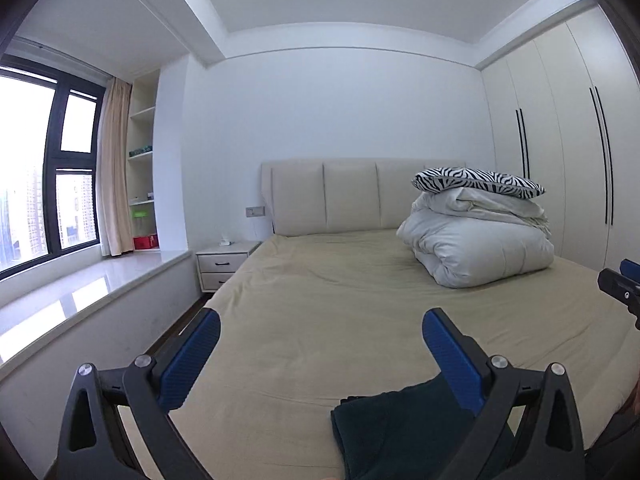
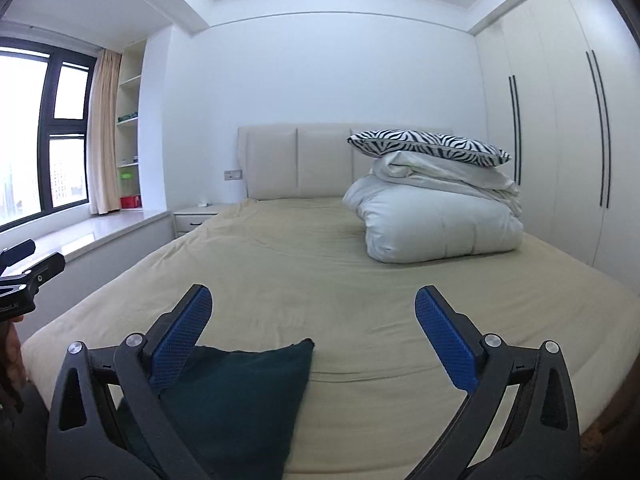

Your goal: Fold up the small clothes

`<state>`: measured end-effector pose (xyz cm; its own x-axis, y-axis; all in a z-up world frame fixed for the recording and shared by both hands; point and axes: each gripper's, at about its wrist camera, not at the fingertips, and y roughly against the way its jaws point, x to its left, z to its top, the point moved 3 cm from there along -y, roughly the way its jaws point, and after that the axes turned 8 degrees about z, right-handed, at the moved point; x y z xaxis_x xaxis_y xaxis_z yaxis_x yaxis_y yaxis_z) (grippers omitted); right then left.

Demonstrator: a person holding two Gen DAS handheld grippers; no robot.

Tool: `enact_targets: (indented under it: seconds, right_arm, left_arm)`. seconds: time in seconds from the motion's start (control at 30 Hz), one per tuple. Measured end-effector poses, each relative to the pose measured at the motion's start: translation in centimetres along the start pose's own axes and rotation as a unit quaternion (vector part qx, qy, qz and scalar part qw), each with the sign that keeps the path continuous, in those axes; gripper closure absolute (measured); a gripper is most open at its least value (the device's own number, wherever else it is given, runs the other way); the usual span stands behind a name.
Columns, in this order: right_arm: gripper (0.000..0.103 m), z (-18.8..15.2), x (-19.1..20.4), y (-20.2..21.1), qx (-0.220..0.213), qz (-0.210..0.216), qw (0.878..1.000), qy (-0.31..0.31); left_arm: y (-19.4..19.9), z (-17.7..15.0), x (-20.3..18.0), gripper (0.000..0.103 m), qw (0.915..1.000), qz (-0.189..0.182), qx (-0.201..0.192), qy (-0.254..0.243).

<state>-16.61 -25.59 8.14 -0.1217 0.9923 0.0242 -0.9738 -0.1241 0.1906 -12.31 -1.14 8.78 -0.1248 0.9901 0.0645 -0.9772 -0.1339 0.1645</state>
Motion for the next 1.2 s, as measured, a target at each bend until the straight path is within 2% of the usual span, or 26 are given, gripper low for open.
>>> enact_targets:
  seconds: [0.1,0.17,0.23,0.33,0.4,0.5,0.57,0.6,0.77,0.87,0.97,1.1,1.2]
  right_arm:
    - [0.0,1.5,-0.1,1.2,-0.024,-0.012,1.0,-0.014]
    - [0.0,2.1,-0.4,1.7,-0.025,0.0,0.999,-0.028]
    - [0.0,2.1,-0.6,1.8,-0.005,0.01,0.999,-0.044]
    - [0.0,0.4,-0.3,0.8,0.045,0.013,0.997,-0.056]
    - [0.0,-1.9,0.1,0.1,0.086,0.008,0.994,-0.06]
    - [0.0,-4.5,0.1,-1.8,0.132,-0.005,0.989,-0.067]
    - [0.0,-6.2,0.1,-3.3,0.17,-0.019,0.983,-0.071]
    - [0.0,-7.3,0.0,-4.4,0.19,-0.027,0.979,-0.074]
    - [0.0,-12.0,0.1,-7.7,0.27,-0.033,0.958,-0.096]
    - [0.0,-14.9,0.3,-9.1,0.304,-0.033,0.945,-0.113]
    - [0.0,-16.8,0.5,-9.8,0.322,-0.041,0.939,-0.114]
    - [0.0,-17.5,0.5,-9.8,0.329,-0.045,0.937,-0.112]
    - [0.0,-17.6,0.6,-9.8,0.333,-0.049,0.935,-0.11]
  left_arm:
    - [0.5,0.0,0.1,0.0,0.9997,0.017,0.014,-0.01]
    - [0.2,-1.0,-0.5,0.0,0.9992,0.022,0.025,-0.022]
    - [-1.0,-2.6,-0.5,0.0,0.9977,0.024,0.06,-0.024]
    - [-3.1,-5.2,-0.6,0.0,0.9906,0.014,0.136,-0.012]
    - [-4.4,-7.0,-0.8,0.0,0.9825,0.009,0.186,-0.013]
    - [-6.4,-10.1,-1.3,0.0,0.964,-0.012,0.266,0.001]
    - [-7.2,-12.2,-1.6,0.0,0.9507,-0.013,0.31,0.004]
    - [-7.2,-13.1,-1.9,0.0,0.9468,-0.009,0.322,0.001]
    - [-7.5,-15.4,-2.6,0.0,0.9329,-0.011,0.36,-0.011]
    - [-7.6,-15.7,-2.7,0.0,0.9287,-0.015,0.37,-0.016]
    - [-7.6,-16.1,-3.0,0.0,0.9276,-0.016,0.372,-0.023]
    - [-7.6,-16.5,-3.0,0.0,0.9277,-0.018,0.372,-0.026]
    - [-8.0,-17.3,-2.9,0.0,0.9245,-0.017,0.38,-0.027]
